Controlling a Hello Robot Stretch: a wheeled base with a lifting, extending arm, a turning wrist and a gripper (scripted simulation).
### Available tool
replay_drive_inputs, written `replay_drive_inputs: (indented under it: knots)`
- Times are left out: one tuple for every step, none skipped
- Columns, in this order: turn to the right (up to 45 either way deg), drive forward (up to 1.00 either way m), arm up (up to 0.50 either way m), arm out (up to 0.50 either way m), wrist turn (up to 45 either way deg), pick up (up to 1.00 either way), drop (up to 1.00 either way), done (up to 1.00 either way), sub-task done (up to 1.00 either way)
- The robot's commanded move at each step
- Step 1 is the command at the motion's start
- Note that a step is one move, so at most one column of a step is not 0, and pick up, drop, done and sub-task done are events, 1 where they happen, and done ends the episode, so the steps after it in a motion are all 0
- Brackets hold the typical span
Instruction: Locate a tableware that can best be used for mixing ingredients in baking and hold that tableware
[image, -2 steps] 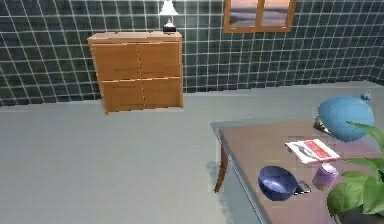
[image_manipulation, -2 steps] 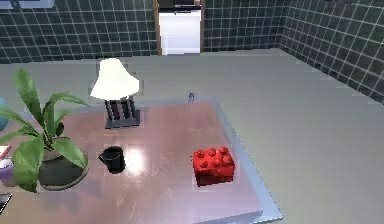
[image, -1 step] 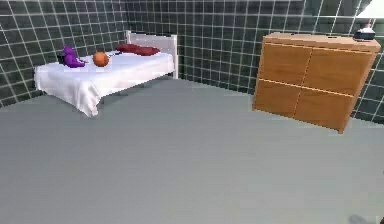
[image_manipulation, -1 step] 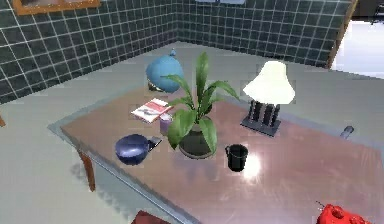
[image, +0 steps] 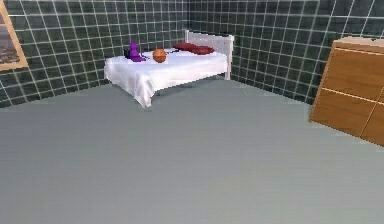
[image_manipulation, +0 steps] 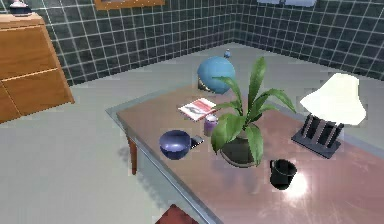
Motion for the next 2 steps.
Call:
replay_drive_inputs:
  knots:
    - [0.0, 0.0, 0.5, 0.0, 0.0, 0.0, 0.0, 0.0, 0.0]
    - [0.0, 0.0, 0.3, 0.0, 0.0, 0.0, 0.0, 0.0, 0.0]
